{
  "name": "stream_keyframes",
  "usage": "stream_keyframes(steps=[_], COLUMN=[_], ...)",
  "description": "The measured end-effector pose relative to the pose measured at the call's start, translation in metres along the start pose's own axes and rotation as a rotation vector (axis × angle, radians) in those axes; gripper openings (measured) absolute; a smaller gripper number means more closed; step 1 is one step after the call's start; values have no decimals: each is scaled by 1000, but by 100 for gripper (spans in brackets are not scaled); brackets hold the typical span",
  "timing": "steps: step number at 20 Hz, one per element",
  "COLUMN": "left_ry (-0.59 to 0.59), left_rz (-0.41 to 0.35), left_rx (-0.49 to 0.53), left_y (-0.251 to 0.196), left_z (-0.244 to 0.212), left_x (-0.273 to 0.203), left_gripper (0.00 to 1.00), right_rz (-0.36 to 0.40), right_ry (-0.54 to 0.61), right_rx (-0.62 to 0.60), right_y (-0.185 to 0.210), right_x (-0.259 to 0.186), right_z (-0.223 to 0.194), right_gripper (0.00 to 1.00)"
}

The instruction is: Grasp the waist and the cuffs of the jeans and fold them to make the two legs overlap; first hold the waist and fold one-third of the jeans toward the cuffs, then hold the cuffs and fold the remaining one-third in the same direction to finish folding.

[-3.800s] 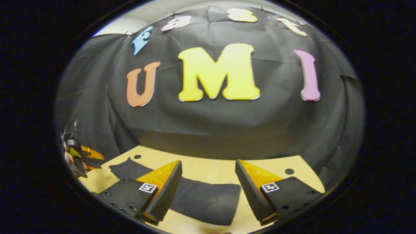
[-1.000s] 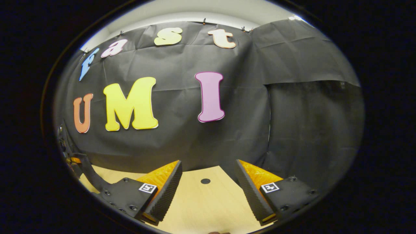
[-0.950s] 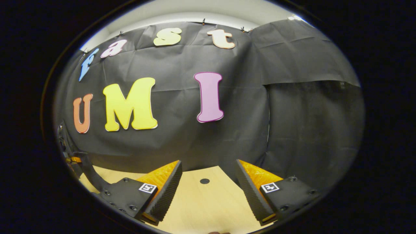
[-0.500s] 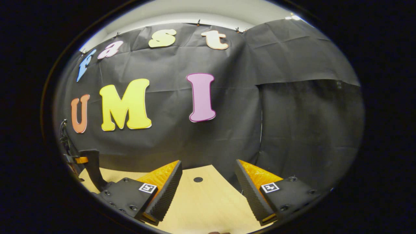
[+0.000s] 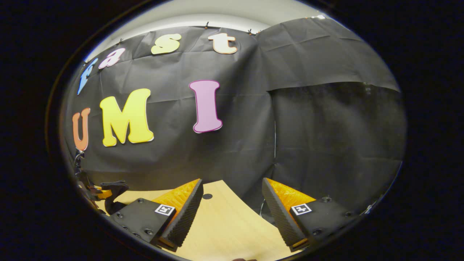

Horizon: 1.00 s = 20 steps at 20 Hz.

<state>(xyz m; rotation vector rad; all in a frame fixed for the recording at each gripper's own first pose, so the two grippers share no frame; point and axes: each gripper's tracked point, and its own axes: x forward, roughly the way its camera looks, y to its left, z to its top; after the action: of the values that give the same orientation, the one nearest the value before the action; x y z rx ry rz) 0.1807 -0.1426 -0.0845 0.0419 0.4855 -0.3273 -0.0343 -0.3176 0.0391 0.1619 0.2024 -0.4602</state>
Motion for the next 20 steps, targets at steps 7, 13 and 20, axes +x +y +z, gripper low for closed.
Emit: stream_keyframes(steps=[7, 13, 20], left_ry=[75, 156, 172], left_rz=[-28, -37, -114], left_rx=[155, 229, 311], left_y=[-34, -55, -80], left_z=[-44, -88, -104], left_x=[10, 26, 28], left_gripper=[3, 3, 78], right_rz=[-48, -63, -55], right_ry=[8, 16, 29], right_rx=[30, 33, 35], right_y=[-26, -33, -23], right_x=[-5, -6, -3], right_z=[-2, -3, -8], right_gripper=[100, 100, 100])
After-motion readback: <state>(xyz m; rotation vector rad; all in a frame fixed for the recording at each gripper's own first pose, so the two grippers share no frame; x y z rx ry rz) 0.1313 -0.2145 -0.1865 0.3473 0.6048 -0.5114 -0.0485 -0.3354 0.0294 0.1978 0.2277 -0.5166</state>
